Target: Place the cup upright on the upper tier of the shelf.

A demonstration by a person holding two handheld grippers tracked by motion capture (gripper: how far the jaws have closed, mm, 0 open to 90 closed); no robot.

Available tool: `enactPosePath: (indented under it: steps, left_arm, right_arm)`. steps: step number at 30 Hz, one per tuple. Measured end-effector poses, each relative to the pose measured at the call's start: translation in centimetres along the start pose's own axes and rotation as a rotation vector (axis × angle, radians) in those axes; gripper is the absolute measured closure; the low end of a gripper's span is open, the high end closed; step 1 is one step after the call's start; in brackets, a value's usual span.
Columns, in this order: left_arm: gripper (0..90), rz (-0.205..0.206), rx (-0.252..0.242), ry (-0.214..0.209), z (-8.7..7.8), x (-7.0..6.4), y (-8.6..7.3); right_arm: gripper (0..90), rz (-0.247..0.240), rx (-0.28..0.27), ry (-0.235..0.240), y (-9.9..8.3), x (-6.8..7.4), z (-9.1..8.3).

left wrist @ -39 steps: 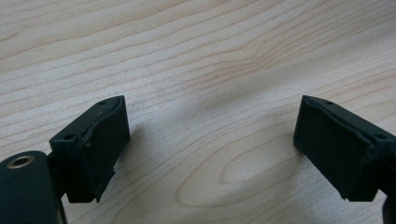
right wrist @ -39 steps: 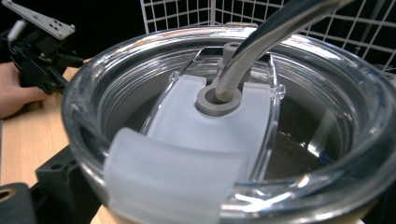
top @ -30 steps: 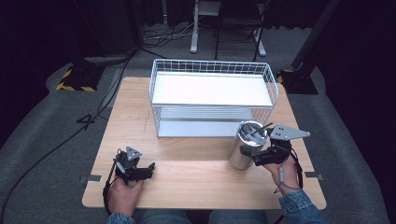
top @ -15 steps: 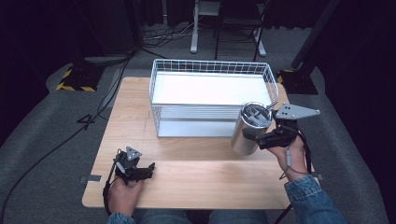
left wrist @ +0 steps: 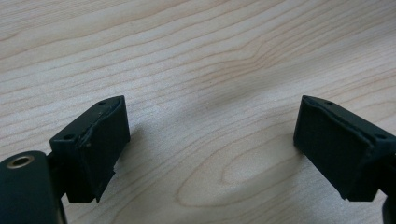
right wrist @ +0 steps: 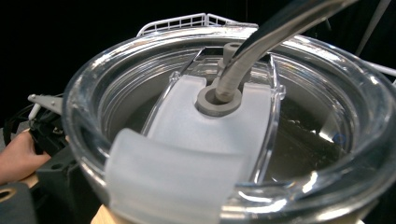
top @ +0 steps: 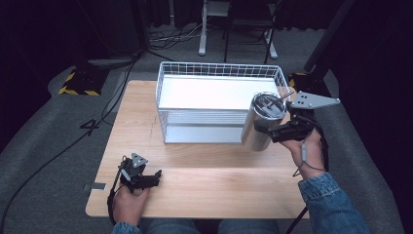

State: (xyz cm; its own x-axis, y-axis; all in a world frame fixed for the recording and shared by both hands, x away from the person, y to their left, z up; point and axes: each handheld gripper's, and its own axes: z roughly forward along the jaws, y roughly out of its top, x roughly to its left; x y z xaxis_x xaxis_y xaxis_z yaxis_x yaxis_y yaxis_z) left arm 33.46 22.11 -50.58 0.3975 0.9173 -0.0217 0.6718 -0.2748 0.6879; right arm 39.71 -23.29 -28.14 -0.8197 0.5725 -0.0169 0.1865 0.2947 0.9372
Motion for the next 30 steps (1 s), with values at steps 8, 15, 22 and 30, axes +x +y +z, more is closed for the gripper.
enactPosePath:
  steps: [8,15,22,30]
  left_arm:
    - [11.1,0.006,0.001,-0.001,0.0,0.1,0.0]
    - [11.1,0.004,0.000,0.000,0.0,0.0,0.0]
    - [11.1,0.004,-0.001,0.000,0.0,0.0,0.0]
    - [11.2,0.003,-0.002,0.001,-0.1,0.0,-0.1]
  right_arm:
    - [3.9,0.003,0.004,-0.009,2.3,-0.5,0.4]
    - [3.9,-0.005,-0.009,-0.016,5.2,-1.1,0.7]
    - [3.9,0.004,-0.022,-0.022,6.9,-2.0,1.3]
    - [3.9,-0.009,-0.031,-0.027,8.7,-2.5,2.7]
